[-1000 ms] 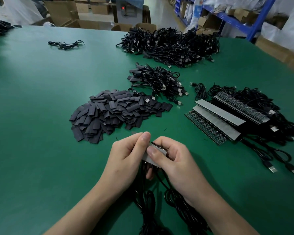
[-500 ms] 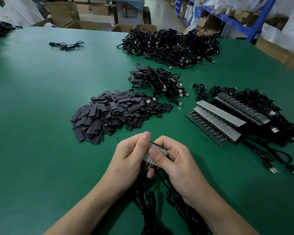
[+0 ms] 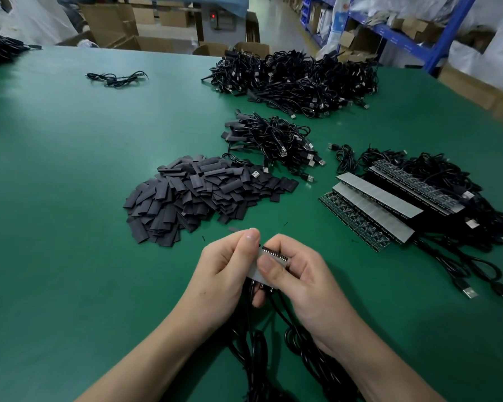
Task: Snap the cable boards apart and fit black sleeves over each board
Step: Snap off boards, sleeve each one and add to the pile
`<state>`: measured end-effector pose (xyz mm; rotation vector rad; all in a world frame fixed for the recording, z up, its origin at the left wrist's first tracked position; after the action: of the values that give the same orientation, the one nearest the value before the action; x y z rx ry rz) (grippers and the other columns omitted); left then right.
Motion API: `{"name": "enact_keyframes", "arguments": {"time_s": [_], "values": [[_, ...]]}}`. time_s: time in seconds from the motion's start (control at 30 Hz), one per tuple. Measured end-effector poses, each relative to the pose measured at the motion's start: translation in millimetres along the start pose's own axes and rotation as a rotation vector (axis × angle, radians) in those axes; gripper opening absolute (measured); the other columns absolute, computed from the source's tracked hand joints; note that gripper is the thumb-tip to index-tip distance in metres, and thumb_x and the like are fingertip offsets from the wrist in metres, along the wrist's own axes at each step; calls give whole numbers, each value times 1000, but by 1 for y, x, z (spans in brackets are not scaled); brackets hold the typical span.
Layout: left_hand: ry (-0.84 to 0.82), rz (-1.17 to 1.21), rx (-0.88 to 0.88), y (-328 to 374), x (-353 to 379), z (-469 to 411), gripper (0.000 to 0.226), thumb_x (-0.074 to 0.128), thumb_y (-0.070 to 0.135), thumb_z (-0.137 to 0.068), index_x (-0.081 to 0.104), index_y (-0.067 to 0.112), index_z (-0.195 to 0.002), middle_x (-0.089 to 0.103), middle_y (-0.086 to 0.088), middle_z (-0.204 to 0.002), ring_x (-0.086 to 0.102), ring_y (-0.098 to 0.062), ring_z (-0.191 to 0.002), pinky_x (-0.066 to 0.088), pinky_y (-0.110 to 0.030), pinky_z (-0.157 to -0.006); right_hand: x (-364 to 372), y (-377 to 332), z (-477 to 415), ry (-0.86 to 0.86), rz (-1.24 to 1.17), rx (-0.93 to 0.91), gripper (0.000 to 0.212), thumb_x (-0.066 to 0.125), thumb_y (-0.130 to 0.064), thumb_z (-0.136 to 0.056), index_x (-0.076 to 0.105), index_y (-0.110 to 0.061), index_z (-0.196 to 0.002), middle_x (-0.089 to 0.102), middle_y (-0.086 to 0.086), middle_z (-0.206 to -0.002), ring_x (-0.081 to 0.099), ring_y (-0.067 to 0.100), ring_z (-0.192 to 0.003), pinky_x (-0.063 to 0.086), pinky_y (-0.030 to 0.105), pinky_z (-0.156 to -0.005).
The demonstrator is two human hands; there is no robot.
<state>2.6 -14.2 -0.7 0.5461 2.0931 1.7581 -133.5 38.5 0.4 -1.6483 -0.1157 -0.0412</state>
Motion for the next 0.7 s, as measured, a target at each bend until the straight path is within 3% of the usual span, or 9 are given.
{"name": "enact_keyframes", "arguments": {"time_s": [0.1, 0.2, 0.33, 0.43, 0.57, 0.63, 0.7], "values": [[5, 20, -27, -1, -2, 0, 55, 36, 46, -107, 49, 14, -64, 54, -6, -46, 47, -15, -42, 40, -21, -49, 3, -4, 1, -20, 12, -25, 17, 61, -26, -103, 65, -16, -90, 69, 4, -77, 68, 20, -68, 54, 27, -73], [11, 69, -45, -4, -4, -1, 60, 39, 48, -106, 48, 5, -65, 52, -5, -43, 44, -12, -39, 38, -16, -47, 8, -8, 0, -20, -3, -35, 16, 60, -28, -104, 67, -20, -91, 73, 9, -80, 69, 20, -68, 55, 28, -75], [50, 93, -45, -4, 0, -4, 65, 44, 49, -105, 48, -2, -66, 53, -9, -45, 48, -17, -38, 38, -20, -44, 2, -10, -1, 19, 40, 3, 21, 60, -26, -103, 64, -16, -85, 73, 12, -76, 68, 23, -65, 56, 32, -69], [144, 5, 15, -1, -2, -5, 55, 45, 42, -107, 38, 17, -58, 44, 11, -49, 40, -6, -43, 34, -20, -48, -14, -10, -2, 128, 269, 20, 26, 60, -30, -99, 59, -14, -78, 71, 10, -69, 68, 21, -60, 55, 35, -64], [202, -184, 109, 0, -6, -4, 55, 45, 48, -103, 33, 9, -64, 31, 8, -59, 29, -9, -56, 27, -27, -54, -28, -7, -2, 277, 815, -41, 35, 59, -46, -100, 57, -23, -73, 57, -11, -60, 51, 5, -55, 39, 24, -52], [210, -214, 127, 0, -6, -4, 55, 44, 50, -101, 35, 8, -66, 32, 7, -60, 30, -10, -58, 27, -28, -54, -27, -8, -2, 336, 1018, -101, 27, 55, -50, -98, 62, -30, -81, 58, -18, -73, 55, 3, -74, 42, 22, -63], [219, -227, 128, 0, -6, -4, 56, 43, 51, -101, 37, 7, -67, 31, 7, -62, 30, -10, -59, 26, -29, -55, -24, -13, -3, 335, 1025, -175, 23, 54, -53, -96, 66, -33, -93, 59, -22, -90, 54, 2, -94, 43, 19, -77]]}}
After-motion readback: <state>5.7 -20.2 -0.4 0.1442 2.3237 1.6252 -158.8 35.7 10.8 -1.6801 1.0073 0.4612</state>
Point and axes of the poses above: each hand's wrist, its own z-axis away from the middle knuckle, its own x-axis out of the palm, y = z × x, the point moved 1 cm from there along -z, towards the middle knuckle
